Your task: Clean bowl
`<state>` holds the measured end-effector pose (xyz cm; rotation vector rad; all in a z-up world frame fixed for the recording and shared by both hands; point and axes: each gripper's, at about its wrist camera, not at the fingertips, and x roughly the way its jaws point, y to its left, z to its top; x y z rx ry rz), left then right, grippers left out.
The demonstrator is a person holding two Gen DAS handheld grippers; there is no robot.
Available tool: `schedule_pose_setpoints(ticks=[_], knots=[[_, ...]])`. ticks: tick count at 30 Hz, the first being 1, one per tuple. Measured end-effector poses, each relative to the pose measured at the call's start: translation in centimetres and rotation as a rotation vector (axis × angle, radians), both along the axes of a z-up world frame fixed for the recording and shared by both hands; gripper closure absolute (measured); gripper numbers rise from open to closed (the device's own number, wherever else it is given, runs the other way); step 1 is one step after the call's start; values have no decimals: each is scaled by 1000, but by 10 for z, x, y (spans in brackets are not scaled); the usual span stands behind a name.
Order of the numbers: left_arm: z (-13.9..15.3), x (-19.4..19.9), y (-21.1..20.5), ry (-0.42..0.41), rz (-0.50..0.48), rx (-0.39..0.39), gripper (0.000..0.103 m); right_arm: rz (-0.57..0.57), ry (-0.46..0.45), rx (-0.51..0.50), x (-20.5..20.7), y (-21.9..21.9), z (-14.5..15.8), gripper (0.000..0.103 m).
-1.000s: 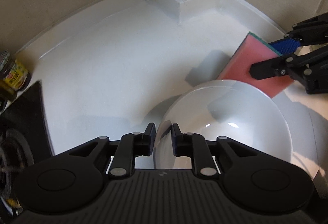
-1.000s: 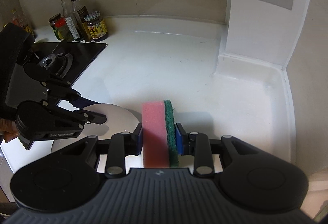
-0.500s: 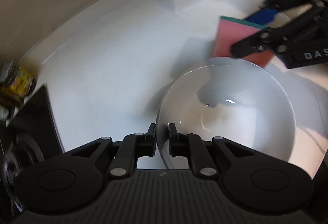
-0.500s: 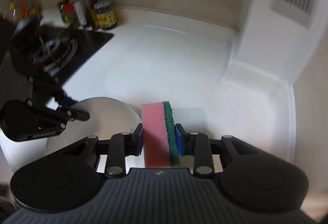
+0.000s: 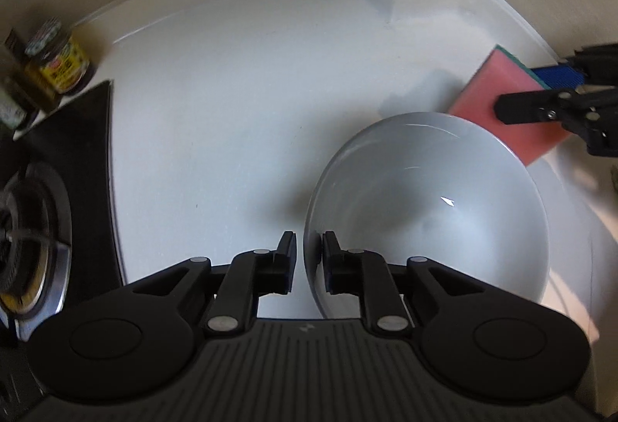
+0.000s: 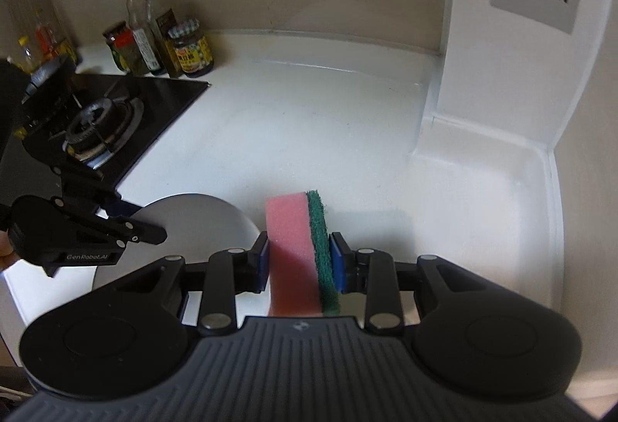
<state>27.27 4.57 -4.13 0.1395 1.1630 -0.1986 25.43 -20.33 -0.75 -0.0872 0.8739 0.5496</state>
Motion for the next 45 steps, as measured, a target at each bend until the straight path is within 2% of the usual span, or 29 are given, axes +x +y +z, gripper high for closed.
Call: schedule_pose_setpoints(ticks=[2,5,13,15,16,20,23,27,30,31,33,40,43,45], knots=[[0,-1,-3,-6,-37,11,95,12,-4,0,-4,1,0,76],[1,5,-16,-17,-152,88,93,57,-25,-56,-6,9,1,76],[6,26,-36,-88,-444,157,92,123,-24,-142,18,21,6,76],[5,32,-36,-80,-441,136,91,121,-20,-137,26,23,6,75],[4,36,-33,-64,-410,116,91,122,-19,-136,28,24,6,75],[4,34,-17,-19,-218,39,90,123,-19,-111,27,23,3,75],[11,19,-5,-2,-85,17,90,127,-27,-105,24,21,2,75],[14,5,1,16,-28,-7,89,129,-33,-87,21,18,1,75],[12,2,1,11,-51,10,92,139,-37,-83,18,15,1,75],[11,4,-3,6,-74,24,95,143,-34,-83,19,15,1,75],[9,7,-10,-4,-120,50,95,154,-23,-92,20,15,2,75],[6,20,-34,-48,-372,152,93,185,-7,-141,30,18,5,75],[6,25,-35,-65,-442,140,92,197,-8,-156,38,24,6,75],[7,30,-30,-57,-395,93,94,200,-7,-167,41,27,7,75]])
